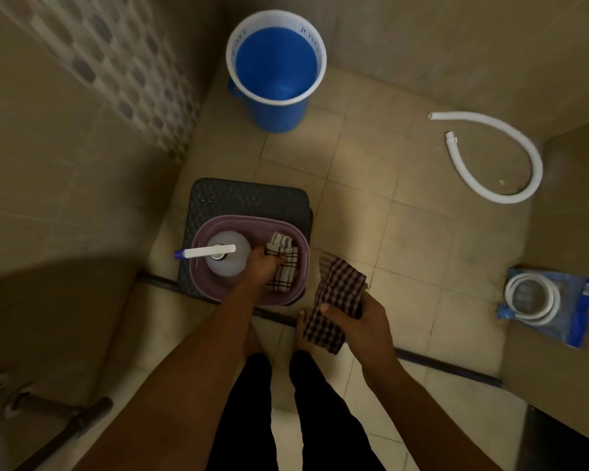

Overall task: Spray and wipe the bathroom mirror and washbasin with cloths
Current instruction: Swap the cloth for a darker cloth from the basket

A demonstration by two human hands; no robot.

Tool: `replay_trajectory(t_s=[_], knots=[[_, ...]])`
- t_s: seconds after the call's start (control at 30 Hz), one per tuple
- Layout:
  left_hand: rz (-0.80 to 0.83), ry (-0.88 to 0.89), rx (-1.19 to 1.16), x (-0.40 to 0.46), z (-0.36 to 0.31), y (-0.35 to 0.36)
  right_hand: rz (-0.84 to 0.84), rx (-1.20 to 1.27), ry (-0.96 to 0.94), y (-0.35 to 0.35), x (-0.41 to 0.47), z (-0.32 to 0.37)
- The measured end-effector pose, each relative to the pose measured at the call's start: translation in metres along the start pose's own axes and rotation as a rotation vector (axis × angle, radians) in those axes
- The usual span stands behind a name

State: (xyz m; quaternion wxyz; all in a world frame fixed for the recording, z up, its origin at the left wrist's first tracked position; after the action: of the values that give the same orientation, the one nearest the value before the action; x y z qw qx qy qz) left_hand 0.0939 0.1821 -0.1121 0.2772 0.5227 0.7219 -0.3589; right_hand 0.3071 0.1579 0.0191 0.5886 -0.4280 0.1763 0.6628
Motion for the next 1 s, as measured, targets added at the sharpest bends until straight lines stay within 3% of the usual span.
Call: replay_trajectory(t_s=[0.27, 0.43, 0.5, 0.77, 0.87, 1.0], knots=[[-0.114, 0.206, 0.372, -0.002, 0.000, 0.007, 0.019, -0.010, -0.018, 0.012, 0.001, 0.006], [-0.220, 0.446, 0.591, -0.034, -0.005, 0.003, 0.018, -0.003, -0.028, 0.019, -0.003, 0.021], [-0.191, 0.521, 0.664, -0.035, -0.002, 0.006, 0.015, -0.012, -0.034, 0.021, -0.002, 0.024], [0.098, 0.509, 0.958, -0.001, 0.020, 0.028, 0.008, -0.037, -0.053, 0.024, 0.003, 0.020], [0.111, 0.498, 0.877, -0.007, 0.008, 0.020, 0.022, -0.017, -0.069, 0.024, -0.001, 0.023], [0.028, 0.476, 0.559, -0.050, -0.020, -0.005, 0.084, -0.009, -0.120, 0.023, -0.014, 0.041]])
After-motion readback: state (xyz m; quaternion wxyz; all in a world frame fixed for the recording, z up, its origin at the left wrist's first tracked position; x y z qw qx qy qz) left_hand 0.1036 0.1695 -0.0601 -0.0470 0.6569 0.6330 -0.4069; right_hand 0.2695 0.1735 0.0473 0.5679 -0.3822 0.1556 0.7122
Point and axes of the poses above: each hand's wrist, its own x-axis towards the middle knuckle, its own y-axis out of the palm, z = x × y, the point moved 5 cm from there along x, towards the middle knuckle, and after that the axes turned 3 degrees about y, right-handed, at the moved point
